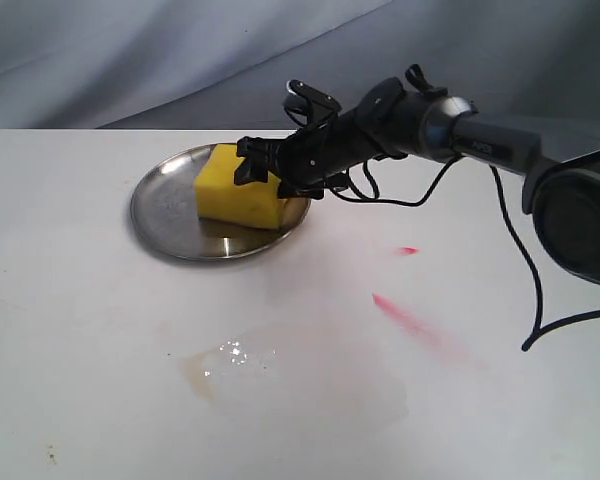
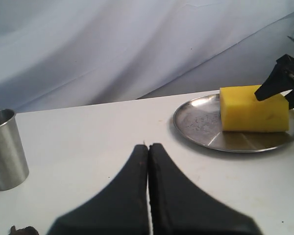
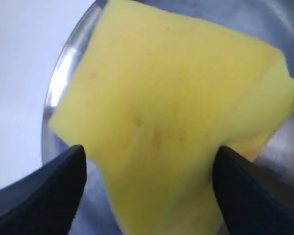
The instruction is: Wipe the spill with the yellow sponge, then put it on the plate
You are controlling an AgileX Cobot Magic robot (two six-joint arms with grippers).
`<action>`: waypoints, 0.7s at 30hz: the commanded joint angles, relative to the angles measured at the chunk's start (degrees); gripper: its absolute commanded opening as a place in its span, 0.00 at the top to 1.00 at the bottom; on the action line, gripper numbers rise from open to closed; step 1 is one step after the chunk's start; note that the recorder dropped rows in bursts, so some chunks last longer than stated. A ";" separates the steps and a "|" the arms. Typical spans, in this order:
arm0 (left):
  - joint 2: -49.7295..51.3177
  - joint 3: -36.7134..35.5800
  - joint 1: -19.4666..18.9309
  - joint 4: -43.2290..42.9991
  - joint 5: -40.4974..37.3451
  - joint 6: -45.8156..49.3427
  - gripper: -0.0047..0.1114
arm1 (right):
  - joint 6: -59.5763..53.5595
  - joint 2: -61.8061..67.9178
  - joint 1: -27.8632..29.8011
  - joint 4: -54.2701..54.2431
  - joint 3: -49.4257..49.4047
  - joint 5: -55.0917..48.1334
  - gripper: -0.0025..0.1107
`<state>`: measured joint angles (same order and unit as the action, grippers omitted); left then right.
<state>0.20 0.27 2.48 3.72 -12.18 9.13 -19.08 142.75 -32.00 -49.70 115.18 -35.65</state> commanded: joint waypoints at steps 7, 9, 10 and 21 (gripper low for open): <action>-0.20 -0.27 0.29 0.22 0.41 0.02 0.96 | 2.14 -13.71 0.21 12.57 0.00 -16.55 0.45; -0.20 -0.27 0.29 0.22 0.41 0.02 0.96 | 4.58 -17.41 0.21 18.31 -3.18 -17.72 0.53; -0.20 -0.27 0.29 0.22 0.41 0.02 0.96 | 5.44 -19.75 0.21 21.21 -6.33 -16.89 0.59; -0.20 -0.27 0.29 0.22 0.41 0.02 0.96 | 4.37 -49.39 0.21 24.86 -50.75 8.12 0.92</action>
<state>0.20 0.27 2.48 3.72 -12.18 9.13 -14.11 99.61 -32.00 -25.32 72.55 -33.63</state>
